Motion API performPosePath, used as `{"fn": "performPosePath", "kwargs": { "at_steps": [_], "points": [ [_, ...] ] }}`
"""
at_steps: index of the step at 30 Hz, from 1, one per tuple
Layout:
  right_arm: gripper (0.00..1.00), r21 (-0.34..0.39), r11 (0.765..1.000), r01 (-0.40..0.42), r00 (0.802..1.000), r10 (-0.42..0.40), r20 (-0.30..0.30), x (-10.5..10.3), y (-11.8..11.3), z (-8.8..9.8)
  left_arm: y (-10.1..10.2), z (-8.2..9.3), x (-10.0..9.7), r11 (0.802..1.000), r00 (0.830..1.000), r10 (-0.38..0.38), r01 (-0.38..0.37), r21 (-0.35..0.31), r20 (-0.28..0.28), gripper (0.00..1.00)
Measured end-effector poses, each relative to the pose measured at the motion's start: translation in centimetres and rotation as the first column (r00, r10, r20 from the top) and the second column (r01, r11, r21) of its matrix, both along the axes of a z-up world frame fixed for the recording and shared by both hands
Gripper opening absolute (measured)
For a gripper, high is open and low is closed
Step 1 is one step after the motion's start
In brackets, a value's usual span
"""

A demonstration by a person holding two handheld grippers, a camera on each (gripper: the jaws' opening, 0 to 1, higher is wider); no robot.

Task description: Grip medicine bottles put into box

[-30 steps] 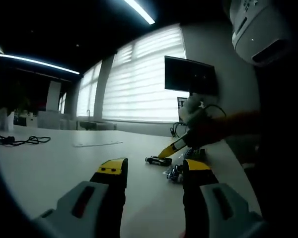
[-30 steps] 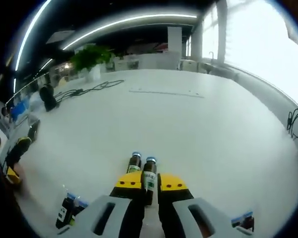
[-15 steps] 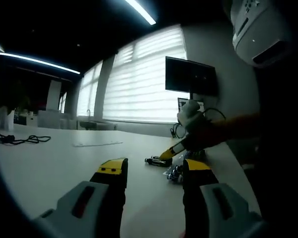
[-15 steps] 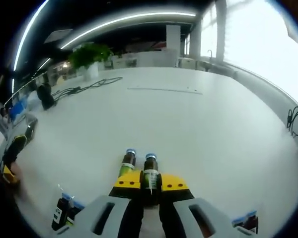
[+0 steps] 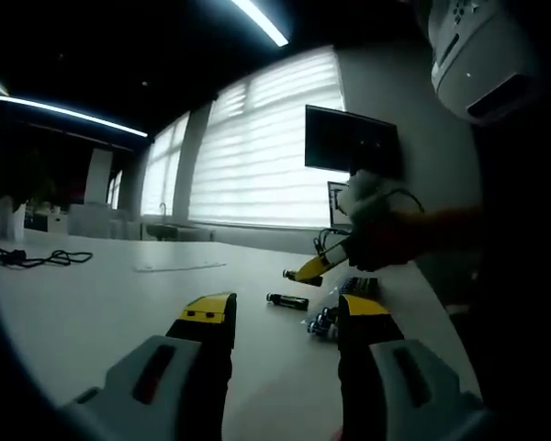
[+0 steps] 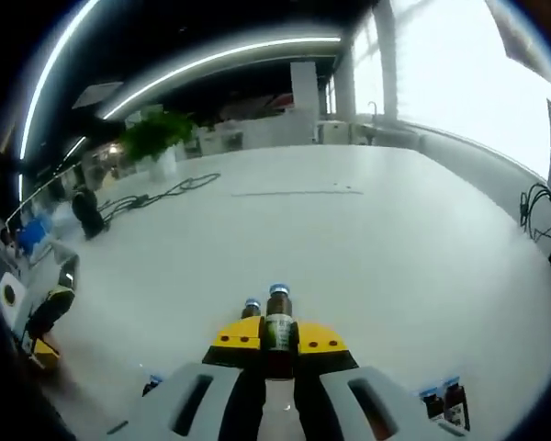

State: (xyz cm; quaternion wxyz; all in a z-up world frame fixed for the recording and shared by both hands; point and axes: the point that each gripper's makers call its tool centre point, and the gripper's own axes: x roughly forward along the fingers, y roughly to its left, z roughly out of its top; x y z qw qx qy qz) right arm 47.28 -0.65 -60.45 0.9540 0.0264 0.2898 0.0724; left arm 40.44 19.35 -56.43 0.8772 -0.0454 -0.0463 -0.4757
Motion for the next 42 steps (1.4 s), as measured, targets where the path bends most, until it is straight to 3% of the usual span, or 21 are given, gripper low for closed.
{"fn": "performPosePath", "kwargs": {
  "at_steps": [9,15,19,32,37,42],
  "points": [
    [0.07,0.108,0.994,0.009,1.0,-0.007,-0.023,-4.4,1.1,1.1,-0.1,0.0,-0.2,1.0,1.0,-0.004,0.004,0.01,0.008,0.37],
    [0.07,0.126,0.992,0.017,0.999,-0.011,-0.05,-6.6,1.8,0.3,-0.1,-0.1,-0.2,1.0,1.0,-0.003,0.003,0.015,0.014,0.37],
    [0.07,0.123,0.992,0.014,0.997,-0.004,-0.082,-7.9,2.4,-1.3,-0.1,-0.1,-0.3,1.0,1.0,-0.004,0.003,0.017,0.014,0.37],
    [0.08,0.103,0.995,0.009,0.996,0.001,-0.093,-8.4,3.0,-2.9,-0.1,-0.1,-0.3,1.0,1.0,0.0,0.0,0.023,0.016,0.37],
    [0.13,0.111,0.994,0.014,0.997,-0.005,-0.074,-8.2,2.8,-2.5,-0.1,-0.2,-0.3,1.0,1.0,-0.002,0.002,0.022,0.013,0.37],
    [0.07,0.083,0.996,0.017,0.999,-0.015,-0.029,-7.8,2.0,-1.6,-0.2,-0.2,-0.2,1.0,1.0,-0.004,0.004,0.022,0.011,0.37]
  ]
}}
